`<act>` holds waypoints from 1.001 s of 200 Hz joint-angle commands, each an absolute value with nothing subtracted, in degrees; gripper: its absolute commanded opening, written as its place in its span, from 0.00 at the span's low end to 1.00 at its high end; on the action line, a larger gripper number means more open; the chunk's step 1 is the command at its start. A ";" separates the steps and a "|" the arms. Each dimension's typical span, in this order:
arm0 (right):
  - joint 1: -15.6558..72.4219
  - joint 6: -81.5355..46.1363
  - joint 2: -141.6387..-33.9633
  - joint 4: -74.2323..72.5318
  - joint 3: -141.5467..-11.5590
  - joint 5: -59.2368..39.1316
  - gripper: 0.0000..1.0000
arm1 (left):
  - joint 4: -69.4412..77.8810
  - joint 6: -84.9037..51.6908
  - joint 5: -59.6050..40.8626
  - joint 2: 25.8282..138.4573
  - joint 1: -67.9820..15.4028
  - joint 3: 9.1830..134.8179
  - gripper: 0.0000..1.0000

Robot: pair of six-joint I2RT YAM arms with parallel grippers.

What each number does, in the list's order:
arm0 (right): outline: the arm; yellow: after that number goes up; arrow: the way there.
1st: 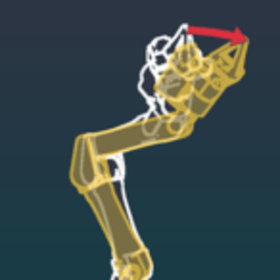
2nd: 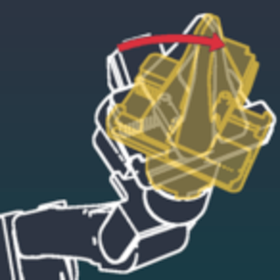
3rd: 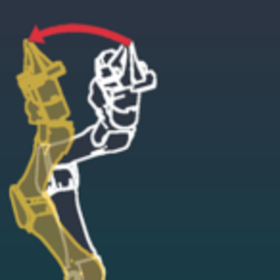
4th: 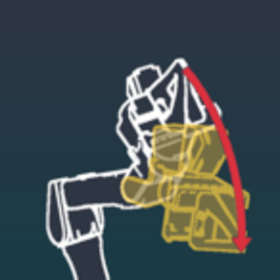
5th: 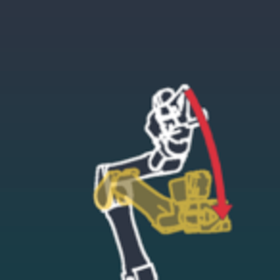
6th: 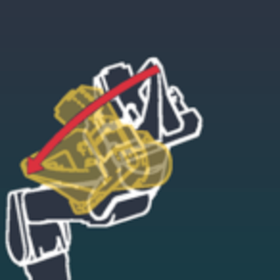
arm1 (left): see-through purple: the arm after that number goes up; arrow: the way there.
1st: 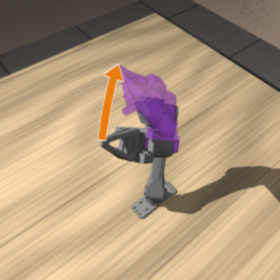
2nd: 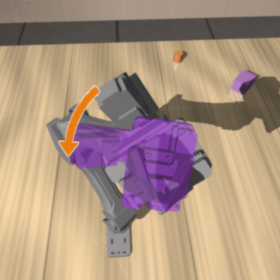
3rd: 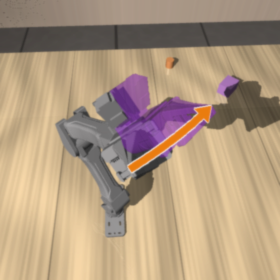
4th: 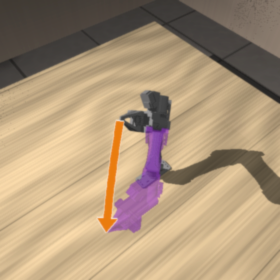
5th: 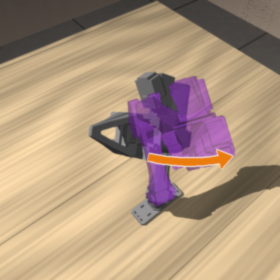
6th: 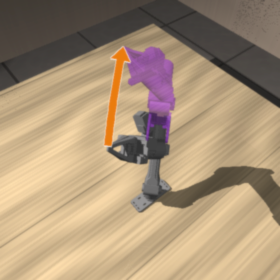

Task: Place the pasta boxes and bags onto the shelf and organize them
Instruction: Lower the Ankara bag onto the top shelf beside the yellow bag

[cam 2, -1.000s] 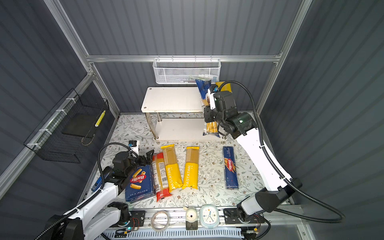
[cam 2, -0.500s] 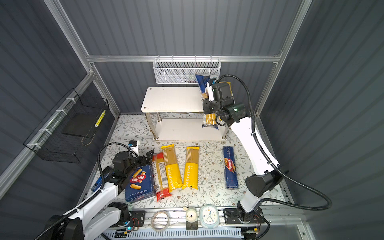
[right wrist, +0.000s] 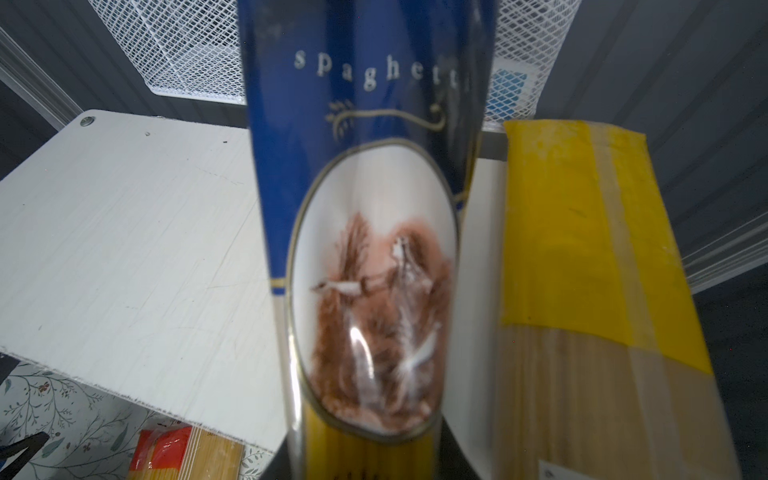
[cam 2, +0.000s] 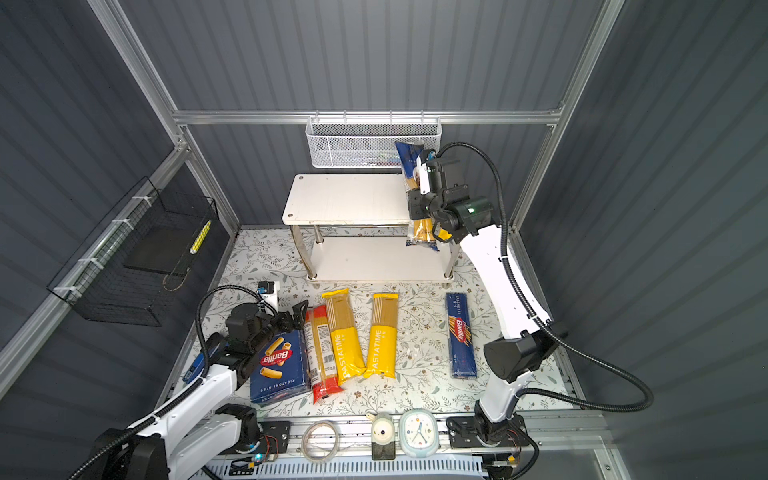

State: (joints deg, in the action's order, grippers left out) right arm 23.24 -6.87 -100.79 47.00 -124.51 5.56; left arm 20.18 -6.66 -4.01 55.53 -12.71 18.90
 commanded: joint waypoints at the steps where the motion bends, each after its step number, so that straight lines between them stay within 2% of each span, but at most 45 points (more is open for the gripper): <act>1: 22.43 -7.09 -101.30 41.84 -127.75 5.81 0.18 | 19.51 -7.12 -3.43 55.43 -12.92 19.29 1.00; 65: 21.46 -8.70 -103.51 42.38 -128.86 4.70 0.25 | 19.61 -7.25 -3.17 54.58 -12.92 18.81 1.00; 127: 20.70 -10.67 -104.01 41.24 -127.54 3.44 0.38 | 19.33 -7.30 -3.11 53.70 -12.92 18.42 0.99; 172: 20.63 -11.85 -103.67 40.25 -126.52 2.39 0.39 | 19.19 -7.39 -2.99 54.09 -12.92 18.69 1.00; 200: 20.52 -11.74 -102.58 40.07 -126.65 1.75 0.46 | 19.18 -7.39 -3.08 54.18 -12.92 18.72 1.00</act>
State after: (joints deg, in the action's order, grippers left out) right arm 21.02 -11.68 -104.42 45.67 -126.15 2.66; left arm 20.08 -6.68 -3.55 54.33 -12.71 18.90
